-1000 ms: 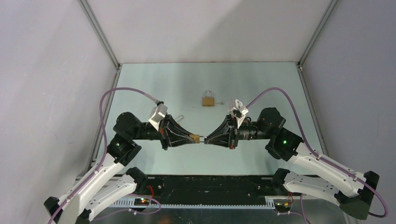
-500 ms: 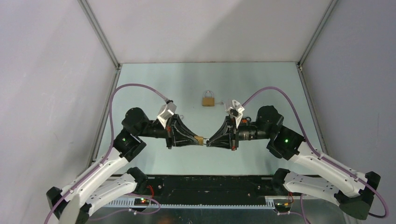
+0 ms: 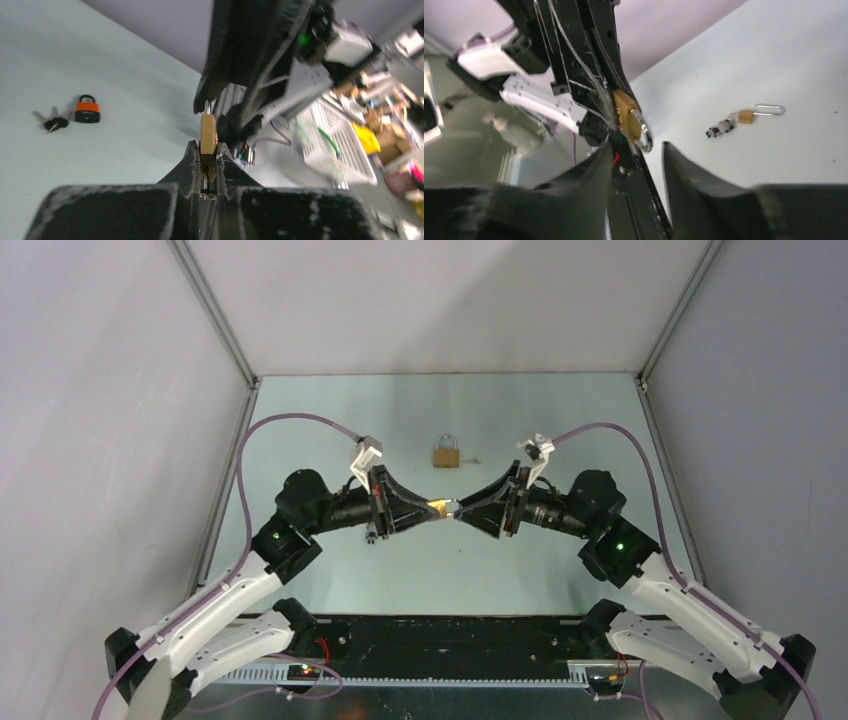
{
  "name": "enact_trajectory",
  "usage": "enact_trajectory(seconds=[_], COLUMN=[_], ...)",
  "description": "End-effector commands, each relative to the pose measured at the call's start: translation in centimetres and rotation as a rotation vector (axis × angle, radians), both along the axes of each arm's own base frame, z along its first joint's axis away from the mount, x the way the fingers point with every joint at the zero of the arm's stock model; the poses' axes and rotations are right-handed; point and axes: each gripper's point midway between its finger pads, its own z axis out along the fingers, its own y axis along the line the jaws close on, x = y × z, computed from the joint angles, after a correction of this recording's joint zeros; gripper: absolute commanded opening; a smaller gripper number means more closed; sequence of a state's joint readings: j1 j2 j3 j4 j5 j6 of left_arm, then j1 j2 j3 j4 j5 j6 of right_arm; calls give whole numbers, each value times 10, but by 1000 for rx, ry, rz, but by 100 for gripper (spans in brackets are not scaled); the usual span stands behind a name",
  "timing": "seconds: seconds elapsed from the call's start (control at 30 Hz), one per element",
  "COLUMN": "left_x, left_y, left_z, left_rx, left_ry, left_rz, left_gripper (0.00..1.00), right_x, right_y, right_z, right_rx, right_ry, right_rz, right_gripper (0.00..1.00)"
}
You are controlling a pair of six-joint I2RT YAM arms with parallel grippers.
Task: Lock with the key
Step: Lock the lock, then place the key at the center of the board, then place the lock at the center of the board.
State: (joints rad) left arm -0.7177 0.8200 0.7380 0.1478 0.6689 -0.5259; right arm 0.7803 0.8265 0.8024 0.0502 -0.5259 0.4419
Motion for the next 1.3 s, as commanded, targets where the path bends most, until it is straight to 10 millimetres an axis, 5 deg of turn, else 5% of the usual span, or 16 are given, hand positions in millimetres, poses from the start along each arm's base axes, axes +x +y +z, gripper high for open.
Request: enact_trajectory(seconds=[0.0,0.2,0.37,0.6,0.9,1.1,1.17,1.27], left_x=[35,41,41,38,38,37,36,32], left_y=[9,16,19,14,12,9,9,10], left_z=[48,76,88,87,91,89,89,87], left_rx=[-155,-282,-358,-439,-456,-437,-431,-417], left_ry=[79,163,260,490,489,455,442,403], left_rz=[229,280,286,231,208,200,195,188], left_gripper=[0,0,0,0,0,3,11,51], right_x=[9,28,43,55,58,56,55,54], right_y=[-22,-29,-17,-13,3,15,15,10], right_z=[55,75,78,94,94,96,98,102], right_rx=[240,418,489,573,582,587,595,601], right_ry=[-41,84,151,142,191,206,197,181], right_rz=[-117,-262,-305,-325,-279,-231,-220,-224], right_gripper=[55,74,75,66,50,27,15,0])
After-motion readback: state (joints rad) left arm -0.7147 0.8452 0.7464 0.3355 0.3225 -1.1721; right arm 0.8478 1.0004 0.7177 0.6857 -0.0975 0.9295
